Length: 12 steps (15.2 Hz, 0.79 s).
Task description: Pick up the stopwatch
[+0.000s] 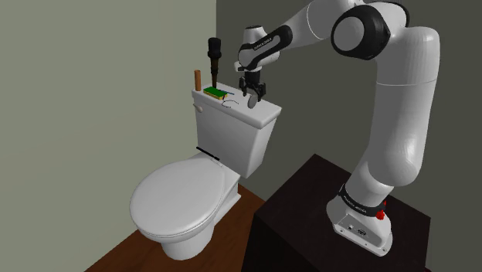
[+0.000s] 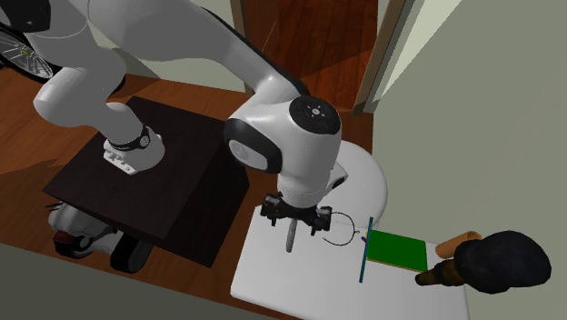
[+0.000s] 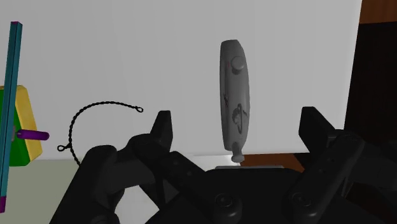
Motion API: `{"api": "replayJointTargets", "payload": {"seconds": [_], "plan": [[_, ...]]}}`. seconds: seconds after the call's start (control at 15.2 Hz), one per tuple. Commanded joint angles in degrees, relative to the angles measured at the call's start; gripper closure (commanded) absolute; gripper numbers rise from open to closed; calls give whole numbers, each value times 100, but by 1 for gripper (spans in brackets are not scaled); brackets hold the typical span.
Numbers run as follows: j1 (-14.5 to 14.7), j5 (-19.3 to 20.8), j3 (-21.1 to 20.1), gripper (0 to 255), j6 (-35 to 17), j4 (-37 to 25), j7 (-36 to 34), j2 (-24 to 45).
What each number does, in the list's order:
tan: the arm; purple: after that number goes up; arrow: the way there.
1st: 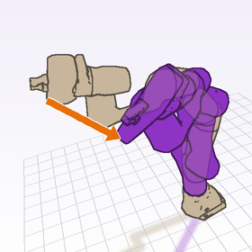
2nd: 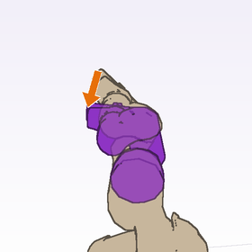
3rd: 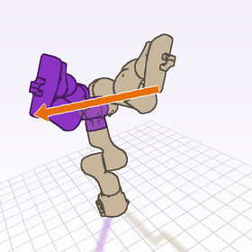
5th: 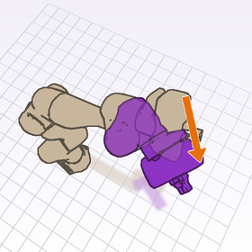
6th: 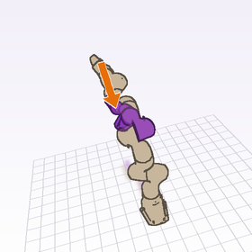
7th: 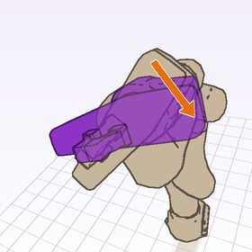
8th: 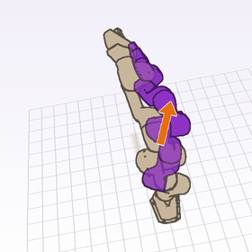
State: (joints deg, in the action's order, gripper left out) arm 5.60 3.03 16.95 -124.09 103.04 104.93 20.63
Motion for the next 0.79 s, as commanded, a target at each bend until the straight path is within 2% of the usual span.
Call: {"api": "replayJointTargets", "payload": {"seconds": [0.0,0.07,0.13,0.73], "plan": [[-4,-4,-2,0,-125,93,-4,29],[-4,-4,-2,0,-125,92,-3,30],[-2,-3,-3,255,-115,86,-6,27],[-4,-4,-2,255,-124,91,-3,31]]}}
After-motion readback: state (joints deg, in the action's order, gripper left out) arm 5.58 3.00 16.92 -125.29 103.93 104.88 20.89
